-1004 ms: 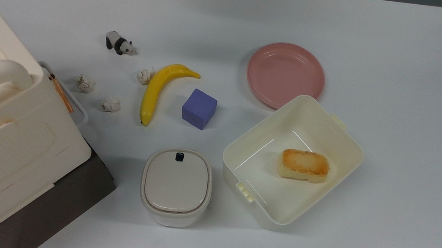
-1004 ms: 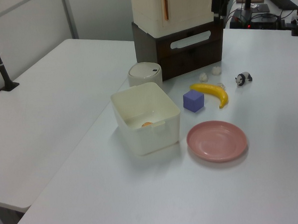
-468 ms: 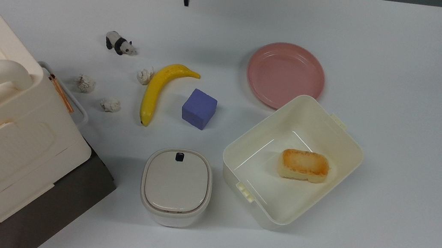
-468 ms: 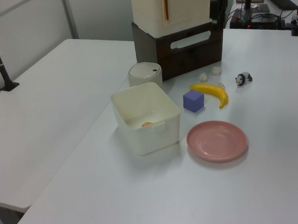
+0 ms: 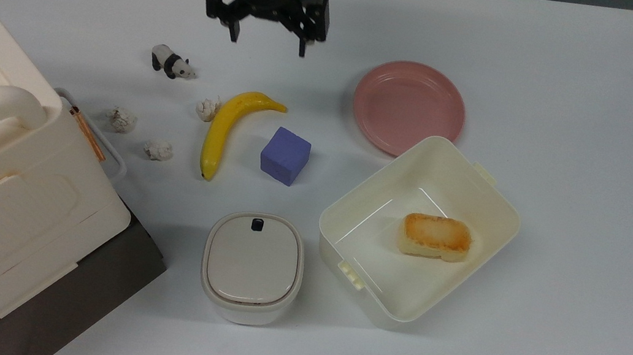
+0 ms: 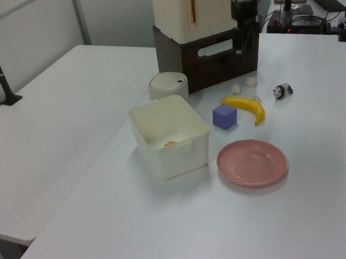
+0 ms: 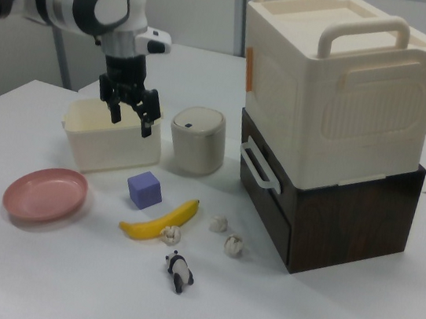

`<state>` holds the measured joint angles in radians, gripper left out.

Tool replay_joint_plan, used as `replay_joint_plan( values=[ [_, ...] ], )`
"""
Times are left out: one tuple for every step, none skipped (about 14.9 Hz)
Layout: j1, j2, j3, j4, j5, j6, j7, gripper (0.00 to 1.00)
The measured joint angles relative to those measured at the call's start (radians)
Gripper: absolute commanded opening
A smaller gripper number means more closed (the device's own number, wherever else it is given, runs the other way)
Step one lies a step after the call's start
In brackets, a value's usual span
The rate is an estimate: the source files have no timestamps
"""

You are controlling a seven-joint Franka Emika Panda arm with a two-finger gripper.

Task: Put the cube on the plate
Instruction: 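Move the open gripper down over the purple cube, then close the gripper on the purple cube and lift it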

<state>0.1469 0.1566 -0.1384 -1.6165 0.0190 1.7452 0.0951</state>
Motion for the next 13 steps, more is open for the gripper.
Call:
replay_joint_plan(
  values=[
    [0.007,0.002,0.0,-0.028,0.0,0.048,0.022,1.0],
    [0.015,0.006,0.0,-0.059,0.0,0.104,0.046,1.0],
    [0.02,0.014,0.001,-0.084,0.0,0.151,0.072,1.0],
    [0.023,0.022,0.001,-0.1,0.0,0.175,0.087,1.0],
    [0.024,0.033,0.001,-0.109,0.0,0.187,0.094,1.0],
    [0.025,0.045,0.001,-0.115,0.003,0.192,0.096,1.0],
    [0.025,0.061,0.001,-0.119,0.004,0.196,0.096,1.0],
    [0.026,0.083,0.001,-0.122,0.005,0.208,0.096,1.0],
    [0.029,0.105,0.001,-0.124,0.005,0.225,0.096,1.0],
    [0.033,0.132,0.002,-0.125,0.005,0.246,0.096,1.0],
    [0.038,0.158,0.002,-0.125,0.005,0.264,0.096,1.0],
    [0.042,0.182,0.002,-0.125,0.005,0.283,0.097,1.0],
    [0.044,0.204,0.003,-0.125,0.005,0.307,0.098,1.0]
  ],
)
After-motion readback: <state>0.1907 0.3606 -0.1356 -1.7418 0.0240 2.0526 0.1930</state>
